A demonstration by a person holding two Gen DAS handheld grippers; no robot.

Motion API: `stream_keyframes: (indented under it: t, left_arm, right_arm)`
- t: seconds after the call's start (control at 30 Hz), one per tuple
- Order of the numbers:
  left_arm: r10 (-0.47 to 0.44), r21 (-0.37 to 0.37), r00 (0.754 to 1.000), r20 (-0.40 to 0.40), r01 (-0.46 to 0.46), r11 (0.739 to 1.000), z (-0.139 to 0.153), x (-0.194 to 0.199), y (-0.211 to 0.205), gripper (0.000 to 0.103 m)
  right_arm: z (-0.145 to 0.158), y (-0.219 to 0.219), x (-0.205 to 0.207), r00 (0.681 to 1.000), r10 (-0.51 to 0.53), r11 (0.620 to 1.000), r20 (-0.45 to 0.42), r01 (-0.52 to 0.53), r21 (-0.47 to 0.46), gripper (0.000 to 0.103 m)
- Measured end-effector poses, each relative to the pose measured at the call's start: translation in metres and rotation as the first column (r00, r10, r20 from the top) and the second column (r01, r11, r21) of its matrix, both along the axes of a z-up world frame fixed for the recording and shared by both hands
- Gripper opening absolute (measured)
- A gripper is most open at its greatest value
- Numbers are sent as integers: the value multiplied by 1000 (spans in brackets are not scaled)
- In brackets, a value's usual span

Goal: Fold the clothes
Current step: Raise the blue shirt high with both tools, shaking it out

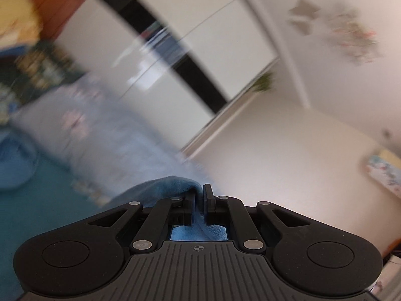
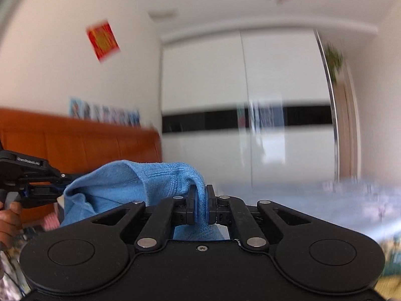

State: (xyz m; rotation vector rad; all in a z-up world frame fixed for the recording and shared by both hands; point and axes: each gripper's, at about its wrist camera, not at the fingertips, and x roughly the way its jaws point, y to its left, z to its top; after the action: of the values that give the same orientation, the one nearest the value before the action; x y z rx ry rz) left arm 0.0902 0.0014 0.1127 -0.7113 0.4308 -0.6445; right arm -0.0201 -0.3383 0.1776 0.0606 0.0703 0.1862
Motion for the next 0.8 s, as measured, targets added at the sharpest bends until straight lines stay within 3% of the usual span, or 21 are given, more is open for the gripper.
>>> stream_keyframes:
  t: [0.17,0.5,0.8]
  left_arm:
    - [38,30,992,-121,-35,999,-48,59,-6,4]
    - [136,161,977,-161,-110,981,-89,197,-35,4]
    - [180,305,948,-261,-96,948,-166,271,-56,4]
  right_arm:
    - [-53,0,57,990,-23,1000,-137,24,8,6]
    - [-114,2,212,958,-68,998,-280,60,-36,5]
    - [-201,21,318,872,-126,990,-473,76,-122,6]
